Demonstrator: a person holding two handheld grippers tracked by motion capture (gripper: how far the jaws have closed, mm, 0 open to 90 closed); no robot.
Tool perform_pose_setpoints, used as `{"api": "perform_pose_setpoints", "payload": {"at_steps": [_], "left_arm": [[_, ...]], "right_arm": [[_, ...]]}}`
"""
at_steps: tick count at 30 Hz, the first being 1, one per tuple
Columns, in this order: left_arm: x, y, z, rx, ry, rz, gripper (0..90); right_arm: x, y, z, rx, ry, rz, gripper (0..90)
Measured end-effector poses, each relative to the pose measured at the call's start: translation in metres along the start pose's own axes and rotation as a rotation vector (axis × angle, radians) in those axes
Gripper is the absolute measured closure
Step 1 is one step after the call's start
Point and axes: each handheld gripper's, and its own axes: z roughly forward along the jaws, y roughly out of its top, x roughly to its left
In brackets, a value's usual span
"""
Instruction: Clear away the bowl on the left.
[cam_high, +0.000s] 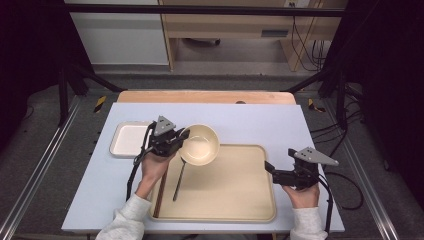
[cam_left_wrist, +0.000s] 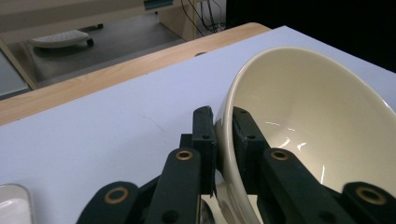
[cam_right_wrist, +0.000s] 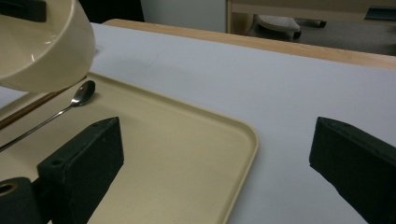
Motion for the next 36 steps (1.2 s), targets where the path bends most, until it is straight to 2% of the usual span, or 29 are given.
{"api": "perform_pose_setpoints", "payload": {"at_steps": [8,19,22,31,36], "left_arm": [[-0.007,-0.009,0.026,0.058,-0.013,-0.008,81.3],[-0.003,-0.020,0.052,0.132,-0.009,-0.021,81.2],[-0.001,-0.023,0.057,0.150,-0.005,-0.027,81.1],[0.005,-0.026,0.063,0.159,-0.018,-0.050,81.2],[0.008,-0.028,0.066,0.172,-0.015,-0.039,81.5]], "right_arm": [[0.000,0.000,0.000,0.000,0.002,-0.002,3.5],[0.000,0.000,0.001,0.002,-0.001,0.002,3.5],[0.000,0.000,0.000,0.000,0.002,0.001,3.5],[0.000,0.000,0.000,0.004,0.006,0.002,3.5],[0.001,0.000,0.000,0.003,0.005,0.001,3.5]]}}
